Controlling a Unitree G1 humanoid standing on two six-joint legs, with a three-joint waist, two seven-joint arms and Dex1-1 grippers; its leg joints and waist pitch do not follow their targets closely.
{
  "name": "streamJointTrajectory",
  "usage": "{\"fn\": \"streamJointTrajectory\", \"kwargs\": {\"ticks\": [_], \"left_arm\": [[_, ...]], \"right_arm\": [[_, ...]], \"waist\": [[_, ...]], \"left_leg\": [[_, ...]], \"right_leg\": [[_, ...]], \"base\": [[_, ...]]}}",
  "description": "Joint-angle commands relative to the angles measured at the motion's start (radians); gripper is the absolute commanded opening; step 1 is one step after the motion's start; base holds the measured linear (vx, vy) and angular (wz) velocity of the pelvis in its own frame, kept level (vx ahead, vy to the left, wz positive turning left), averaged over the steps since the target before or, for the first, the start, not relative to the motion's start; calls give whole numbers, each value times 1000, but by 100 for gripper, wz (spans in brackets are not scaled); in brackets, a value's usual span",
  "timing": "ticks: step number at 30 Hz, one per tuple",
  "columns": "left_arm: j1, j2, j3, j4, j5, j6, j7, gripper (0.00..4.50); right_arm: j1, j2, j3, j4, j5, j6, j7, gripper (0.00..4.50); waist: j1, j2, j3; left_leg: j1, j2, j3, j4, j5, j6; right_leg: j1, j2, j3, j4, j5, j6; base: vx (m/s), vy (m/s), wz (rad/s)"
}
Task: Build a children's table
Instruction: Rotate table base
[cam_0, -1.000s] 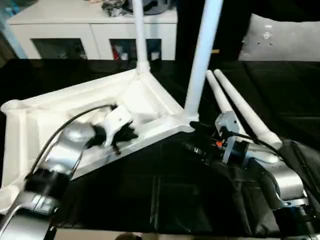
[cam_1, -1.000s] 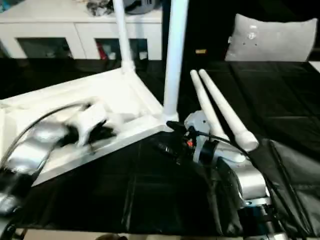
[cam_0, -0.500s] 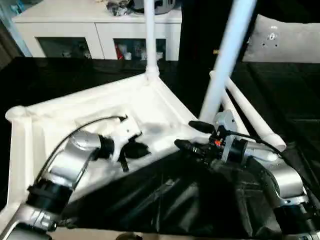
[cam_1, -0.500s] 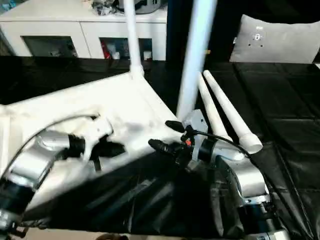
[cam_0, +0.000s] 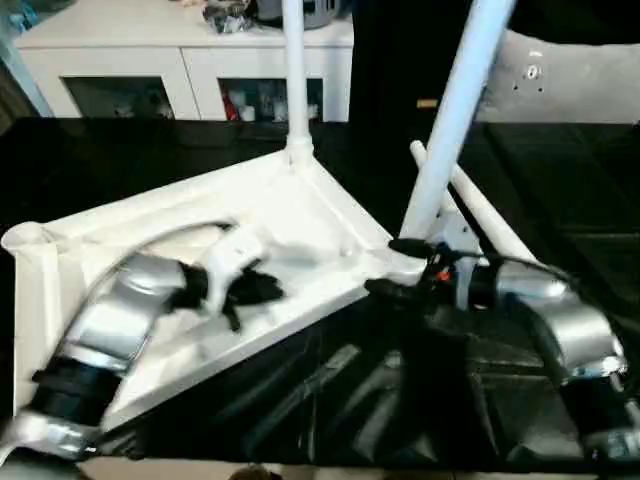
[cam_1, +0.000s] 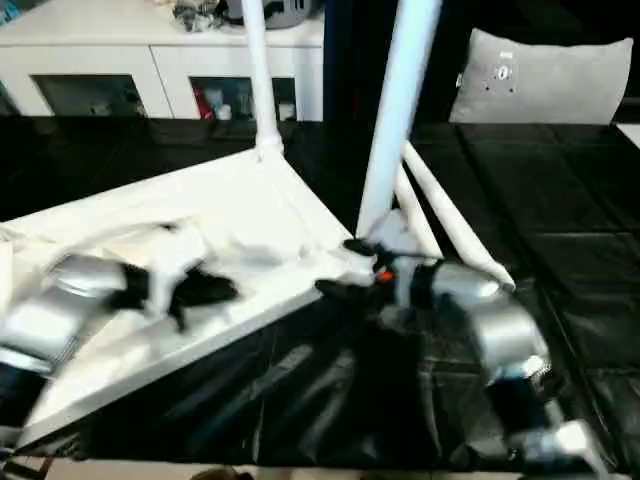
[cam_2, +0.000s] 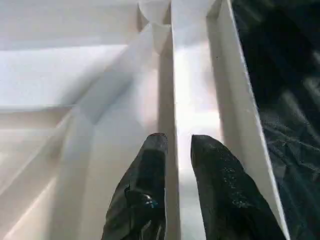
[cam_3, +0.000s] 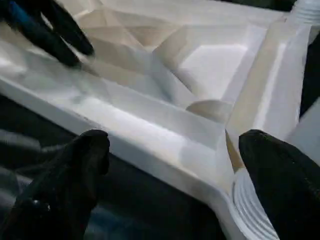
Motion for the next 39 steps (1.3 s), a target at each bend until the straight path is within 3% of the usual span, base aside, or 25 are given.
{"fn": "streamJointTrajectory", "kwargs": {"ticks": [1, 3, 4, 5, 8, 9, 13, 16, 17, 20, 22, 24, 26, 27, 31, 34, 39], "left_arm": [[9, 11, 8, -25, -14, 10, -12, 103], [20, 22, 16, -46, -38, 16, -23, 103], [28, 28, 18, -66, -48, 22, -29, 103], [34, 31, 21, -85, -54, 27, -34, 103], [41, 28, 20, -108, -64, 34, -38, 103], [44, 26, 19, -120, -70, 42, -35, 103], [43, 27, 19, -117, -64, 43, -20, 103], [32, 27, 42, -86, -40, 44, 51, 103], [19, 19, 61, -64, -19, 52, 102, 103], [7, 15, 80, -46, 8, 70, 164, 103], [3, 27, 88, -39, 42, 97, 221, 103], [8, 42, 85, -41, 69, 114, 251, 103], [10, 45, 84, -41, 75, 119, 258, 103], [14, 65, 77, -39, 106, 134, 290, 103], [11, 94, 80, -4, 167, 151, 369, 103], [-6, 125, 48, 75, 222, 131, 403, 103], [-16, 146, 8, 124, 259, 123, 410, 103]], "right_arm": [[-24, -4, -5, 29, -15, -22, 11, 450], [-83, 2, -4, 129, -32, -74, 8, 450], [-145, 21, -11, 231, -56, -136, -35, 450], [-210, 46, -21, 336, -86, -208, -105, 450], [-275, 87, -41, 440, -101, -262, -202, 450], [-303, 107, -41, 498, -124, -320, -263, 450], [-319, 136, -33, 558, -157, -389, -349, 450], [-329, 179, -61, 605, -125, -460, -323, 450], [-309, 195, -76, 561, -91, -439, -288, 450], [-276, 208, -81, 500, -60, -396, -244, 450], [-209, 213, -54, 390, -42, -329, -214, 450], [-156, 211, -27, 308, -34, -278, -201, 450], [-144, 210, -21, 293, -33, -270, -199, 450], [-102, 207, 1, 236, -40, -235, -201, 450], [-14, 185, 39, 103, -62, -115, -199, 450], [58, 156, 88, -15, -92, 15, -207, 450], [58, 171, 92, -18, -121, 67, -271, 450]], "waist": [[0, -17, -66], [0, -14, -67], [-1, -21, -68], [-4, -18, -66], [-5, -21, -60], [-4, -19, -62], [-2, -21, -64], [-6, -21, -67], [-7, -11, -68], [-7, -15, -71], [-5, -12, -70], [-1, -15, -69], [-2, -14, -69], [-2, -9, -65], [-3, -8, -63], [-2, -3, -62], [-2, 5, -65]], "left_leg": [[15, 45, -12, -69, -173, 55], [16, 45, -13, -69, -184, 51], [18, 45, -12, -69, -192, 45], [14, 45, -14, -70, -211, 33], [19, 43, -12, -70, -252, 12], [22, 44, -12, -70, -256, 4], [17, 43, -12, -71, -236, 7], [13, 42, -11, -68, -222, 19], [14, 42, -13, -68, -226, 23], [13, 43, -13, -66, -193, 41], [14, 44, -13, -67, -181, 50], [15, 44, -14, -68, -178, 51], [14, 43, -14, -70, -193, 47], [16, 44, -14, -73, -230, 30], [20, 43, -19, -77, -280, 8], [20, 40, -20, -78, -288, -2], [22, 43, -24, -80, -312, -22]], "right_leg": [[50, -54, 41, -63, -244, -226], [47, -55, 40, -61, -256, -232], [45, -56, 39, -61, -266, -236], [45, -61, 38, -62, -296, -243], [39, -55, 41, -66, -343, -227], [37, -57, 42, -64, -349, -224], [40, -53, 42, -58, -301, -222], [45, -50, 41, -52, -245, -233], [46, -49, 42, -50, -235, -234], [50, -46, 40, -46, -183, -238], [50, -44, 41, -47, -165, -238], [50, -43, 41, -49, -170, -228], [49, -45, 40, -51, -195, -229], [45, -45, 41, -59, -245, -221], [42, -46, 41, -64, -320, -185], [40, -42, 43, -70, -321, -164], [36, -48, 42, -65, -289, -185]], "base": [[0, 0, 0], [0, 0, 0], [0, 0, 0], [0, 0, 0], [0, 0, 0], [0, 0, 0], [0, 0, 0], [0, 0, 0], [0, 0, 0], [0, 0, 0], [0, 0, 0], [0, 0, 0], [0, 0, 0], [0, 0, 0], [0, 0, 0], [0, 0, 0], [0, 0, 0]]}}
